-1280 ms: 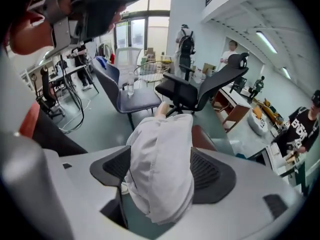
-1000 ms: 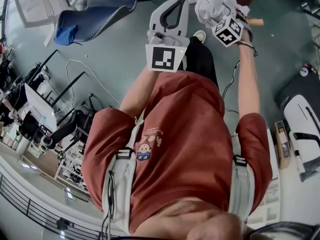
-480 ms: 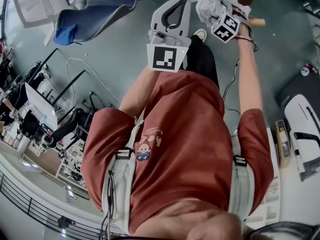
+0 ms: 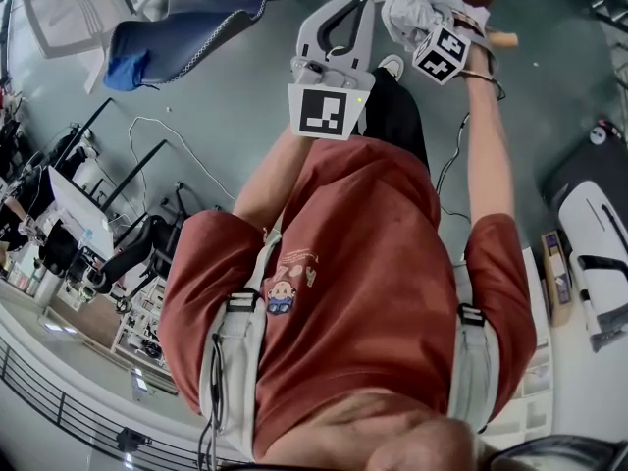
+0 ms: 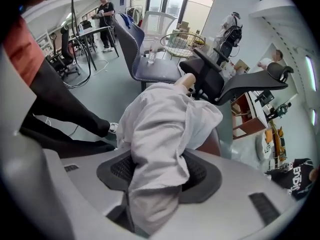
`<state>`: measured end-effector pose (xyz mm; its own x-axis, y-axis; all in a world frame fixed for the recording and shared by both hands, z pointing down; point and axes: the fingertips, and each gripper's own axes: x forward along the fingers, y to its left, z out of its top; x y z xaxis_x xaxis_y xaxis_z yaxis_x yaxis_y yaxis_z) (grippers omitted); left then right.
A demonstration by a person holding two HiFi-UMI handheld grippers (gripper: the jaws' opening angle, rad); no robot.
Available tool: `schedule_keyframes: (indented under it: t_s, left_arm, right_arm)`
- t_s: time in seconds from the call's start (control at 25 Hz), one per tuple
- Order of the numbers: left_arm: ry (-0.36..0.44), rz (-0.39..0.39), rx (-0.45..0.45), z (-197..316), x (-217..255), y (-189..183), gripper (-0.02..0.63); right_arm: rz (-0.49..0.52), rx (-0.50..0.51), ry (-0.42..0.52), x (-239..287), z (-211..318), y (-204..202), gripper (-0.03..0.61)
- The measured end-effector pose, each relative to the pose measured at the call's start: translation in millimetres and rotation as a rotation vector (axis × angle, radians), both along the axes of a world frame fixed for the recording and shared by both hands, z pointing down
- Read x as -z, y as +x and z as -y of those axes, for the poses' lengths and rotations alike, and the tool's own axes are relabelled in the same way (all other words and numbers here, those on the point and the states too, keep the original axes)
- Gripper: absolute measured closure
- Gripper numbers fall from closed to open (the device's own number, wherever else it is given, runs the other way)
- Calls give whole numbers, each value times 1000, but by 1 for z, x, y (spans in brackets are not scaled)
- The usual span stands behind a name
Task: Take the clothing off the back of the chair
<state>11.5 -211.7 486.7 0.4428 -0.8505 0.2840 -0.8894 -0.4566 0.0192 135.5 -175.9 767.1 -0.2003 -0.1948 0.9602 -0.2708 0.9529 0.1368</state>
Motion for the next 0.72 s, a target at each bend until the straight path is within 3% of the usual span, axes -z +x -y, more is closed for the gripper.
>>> schedule_keyframes:
  t_s: [0.28, 0.72]
  left_arm:
    - [4, -5, -5, -2, 2, 5, 600]
    - [2, -16, -5, -5, 3, 2, 600]
  right_arm:
    - [1, -26, -29, 9, -4, 7, 360]
    - [15, -56, 18, 21, -7, 9, 391]
